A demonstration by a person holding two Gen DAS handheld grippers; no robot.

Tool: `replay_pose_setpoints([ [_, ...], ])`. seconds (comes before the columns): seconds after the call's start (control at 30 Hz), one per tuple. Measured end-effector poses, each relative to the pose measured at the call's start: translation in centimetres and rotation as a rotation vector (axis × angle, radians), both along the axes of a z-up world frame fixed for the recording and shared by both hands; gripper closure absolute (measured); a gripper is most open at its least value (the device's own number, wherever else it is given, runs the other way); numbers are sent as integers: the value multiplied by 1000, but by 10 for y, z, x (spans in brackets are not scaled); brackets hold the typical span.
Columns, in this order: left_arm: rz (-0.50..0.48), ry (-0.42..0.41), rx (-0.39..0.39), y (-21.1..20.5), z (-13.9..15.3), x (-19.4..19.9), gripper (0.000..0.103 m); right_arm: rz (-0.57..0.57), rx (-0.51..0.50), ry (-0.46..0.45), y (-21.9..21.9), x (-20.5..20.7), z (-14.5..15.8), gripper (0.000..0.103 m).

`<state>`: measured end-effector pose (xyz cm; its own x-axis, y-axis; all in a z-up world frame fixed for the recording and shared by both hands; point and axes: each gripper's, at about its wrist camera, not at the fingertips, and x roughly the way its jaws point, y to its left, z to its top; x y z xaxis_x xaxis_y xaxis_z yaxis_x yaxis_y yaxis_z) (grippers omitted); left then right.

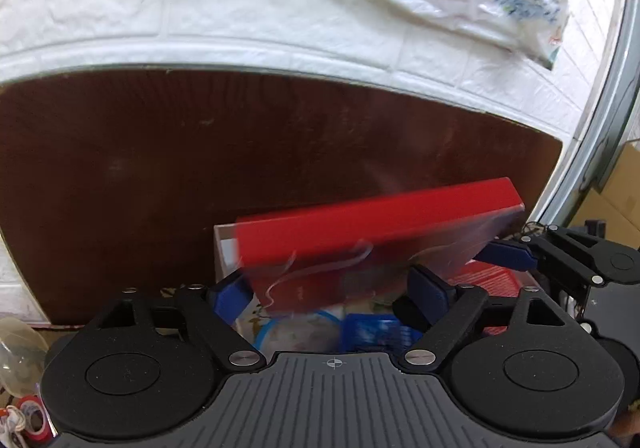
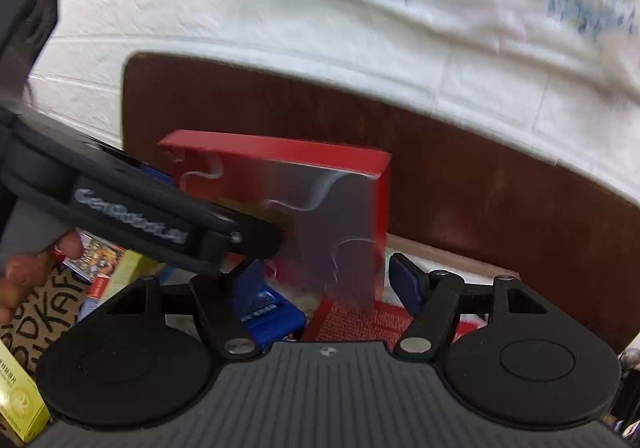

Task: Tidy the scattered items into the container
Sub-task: 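Lower the gift box into the cardboard box and open the right gripper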

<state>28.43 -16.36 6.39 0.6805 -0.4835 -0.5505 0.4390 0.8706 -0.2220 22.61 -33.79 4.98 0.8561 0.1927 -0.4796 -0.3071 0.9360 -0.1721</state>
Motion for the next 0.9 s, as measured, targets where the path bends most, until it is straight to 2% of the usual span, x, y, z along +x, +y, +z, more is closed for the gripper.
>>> replay_pose_setpoints([
  [0.23, 1, 34, -23, 19, -13, 5, 10, -4, -17, 6, -4, 3, -8, 29],
  [0.33, -61, 45, -31, 25, -16, -6, 9, -6, -25, 7, -8, -1, -9, 29],
  [0.47, -152, 69, 0, 25, -20, -24, 8, -40, -36, 16, -13, -7, -7, 29],
  [0.6, -202, 62, -10, 27, -16, -42, 7, -68, -50, 38, -19, -13, -8, 29],
  [0.7, -199, 49, -22, 34, -10, -52, 7, -68, -76, 34, -24, -25, -7, 30],
  [0.9, -118, 31, -26, 33, -8, -49, 5, -19, -76, 25, -15, -30, -2, 33],
])
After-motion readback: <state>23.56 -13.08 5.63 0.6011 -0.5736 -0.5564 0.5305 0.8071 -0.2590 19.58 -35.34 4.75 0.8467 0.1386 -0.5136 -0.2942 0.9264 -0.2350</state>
